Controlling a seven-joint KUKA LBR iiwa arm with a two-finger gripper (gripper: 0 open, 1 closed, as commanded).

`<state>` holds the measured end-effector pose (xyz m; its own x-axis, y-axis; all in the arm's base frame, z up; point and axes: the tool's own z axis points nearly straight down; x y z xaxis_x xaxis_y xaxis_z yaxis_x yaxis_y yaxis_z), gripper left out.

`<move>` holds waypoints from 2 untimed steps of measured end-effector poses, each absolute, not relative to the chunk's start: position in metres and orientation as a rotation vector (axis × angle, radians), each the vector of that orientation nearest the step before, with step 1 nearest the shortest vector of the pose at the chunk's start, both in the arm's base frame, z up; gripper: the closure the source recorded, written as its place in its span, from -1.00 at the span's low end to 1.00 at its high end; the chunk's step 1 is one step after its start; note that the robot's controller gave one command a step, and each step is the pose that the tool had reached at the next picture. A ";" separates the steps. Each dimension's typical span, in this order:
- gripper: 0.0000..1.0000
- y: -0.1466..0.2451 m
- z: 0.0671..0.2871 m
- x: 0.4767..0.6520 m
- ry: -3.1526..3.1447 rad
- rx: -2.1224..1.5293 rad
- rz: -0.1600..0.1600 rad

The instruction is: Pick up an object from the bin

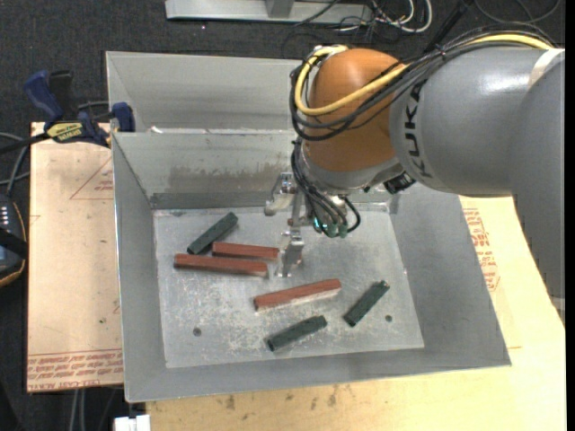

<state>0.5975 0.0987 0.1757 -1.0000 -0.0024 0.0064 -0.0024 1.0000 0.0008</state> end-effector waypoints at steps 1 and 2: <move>-1.00 0.098 0.180 0.599 -3.143 0.001 -0.002; 1.00 0.072 0.080 0.633 -3.150 -0.085 -0.006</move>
Offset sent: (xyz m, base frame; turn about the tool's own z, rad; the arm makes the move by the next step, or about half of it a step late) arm 0.0320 -0.0285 -0.1015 0.0555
